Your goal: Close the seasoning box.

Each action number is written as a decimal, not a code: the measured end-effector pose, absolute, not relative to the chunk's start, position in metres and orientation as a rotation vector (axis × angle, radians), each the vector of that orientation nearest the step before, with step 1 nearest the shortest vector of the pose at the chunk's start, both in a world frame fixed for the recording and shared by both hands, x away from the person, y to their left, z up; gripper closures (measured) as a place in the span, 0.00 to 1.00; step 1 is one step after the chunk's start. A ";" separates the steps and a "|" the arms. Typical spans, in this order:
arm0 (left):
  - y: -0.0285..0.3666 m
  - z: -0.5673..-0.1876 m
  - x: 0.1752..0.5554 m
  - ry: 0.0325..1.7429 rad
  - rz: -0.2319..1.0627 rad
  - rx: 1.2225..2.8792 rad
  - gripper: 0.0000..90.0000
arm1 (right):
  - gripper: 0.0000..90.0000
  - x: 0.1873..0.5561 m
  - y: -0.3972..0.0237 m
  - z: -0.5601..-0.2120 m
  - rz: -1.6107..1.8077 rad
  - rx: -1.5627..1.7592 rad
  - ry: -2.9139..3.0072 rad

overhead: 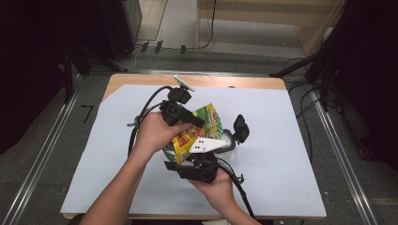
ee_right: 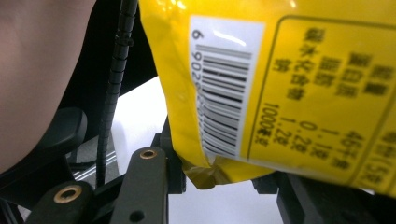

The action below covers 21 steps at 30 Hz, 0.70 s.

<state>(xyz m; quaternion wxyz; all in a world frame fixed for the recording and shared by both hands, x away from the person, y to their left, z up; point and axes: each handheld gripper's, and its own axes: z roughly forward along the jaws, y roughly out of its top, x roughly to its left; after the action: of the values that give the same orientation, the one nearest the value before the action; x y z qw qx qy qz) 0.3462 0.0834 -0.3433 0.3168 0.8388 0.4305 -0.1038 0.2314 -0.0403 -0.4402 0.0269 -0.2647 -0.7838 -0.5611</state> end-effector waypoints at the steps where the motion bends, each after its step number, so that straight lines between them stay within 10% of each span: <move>1: 0.084 -0.343 0.348 1.124 -0.278 2.211 0.95 | 0.73 0.232 -0.040 -0.440 -1.734 -0.820 -2.424; 21: 0.051 -0.333 0.372 1.108 -0.339 2.521 0.97 | 0.73 0.240 -0.046 -0.440 -1.751 -0.838 -2.360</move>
<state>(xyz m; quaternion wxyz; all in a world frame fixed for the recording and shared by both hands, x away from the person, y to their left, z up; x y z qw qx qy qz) 0.3724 0.0508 -0.3327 0.1823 0.8934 0.3927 -0.1202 0.2402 -0.0462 -0.4404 0.0427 -0.2740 -0.7716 -0.5724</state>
